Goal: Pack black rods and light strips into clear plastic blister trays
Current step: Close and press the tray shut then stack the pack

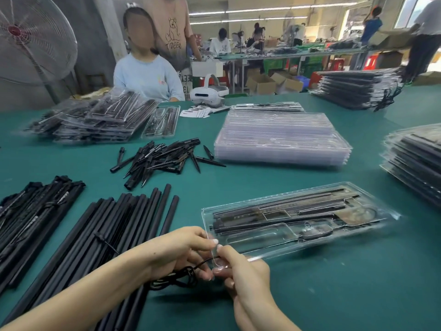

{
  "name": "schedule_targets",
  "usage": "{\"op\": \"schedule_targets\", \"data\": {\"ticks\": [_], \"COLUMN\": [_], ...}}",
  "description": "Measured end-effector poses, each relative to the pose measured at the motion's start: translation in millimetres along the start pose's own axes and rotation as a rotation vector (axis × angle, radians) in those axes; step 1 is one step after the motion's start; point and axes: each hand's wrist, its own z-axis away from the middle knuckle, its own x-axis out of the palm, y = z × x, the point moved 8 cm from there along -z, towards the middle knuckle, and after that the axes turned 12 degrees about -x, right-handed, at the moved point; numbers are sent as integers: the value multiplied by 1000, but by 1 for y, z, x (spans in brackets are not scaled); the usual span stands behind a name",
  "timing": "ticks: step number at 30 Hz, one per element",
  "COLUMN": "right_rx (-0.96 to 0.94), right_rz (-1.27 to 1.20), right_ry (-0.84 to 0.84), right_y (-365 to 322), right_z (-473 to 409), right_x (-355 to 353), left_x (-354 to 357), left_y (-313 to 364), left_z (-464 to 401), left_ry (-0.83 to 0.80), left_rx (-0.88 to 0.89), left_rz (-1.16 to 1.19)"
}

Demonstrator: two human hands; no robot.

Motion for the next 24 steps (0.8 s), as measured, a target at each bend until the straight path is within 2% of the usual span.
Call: {"op": "schedule_targets", "data": {"ticks": [4,7,14,18,24], "right_rx": [11,46,67,-3,-28], "right_rz": [-4,-41,-11,36,-33], "right_ry": [-116,-161,-176,-143,-79], "right_y": [-2,-1,-1,-2,1], "right_z": [4,7,7,6,7], "right_x": [6,5,3,3,1], "left_x": [-8,-5,0,-4,-4], "left_y": [9,10,10,7,0], "left_z": [3,4,5,0,-2], "left_ry": [110,94,66,122,197], "left_rx": [59,36,22,20,26], "left_rz": [-85,-48,-4,21,57]}}
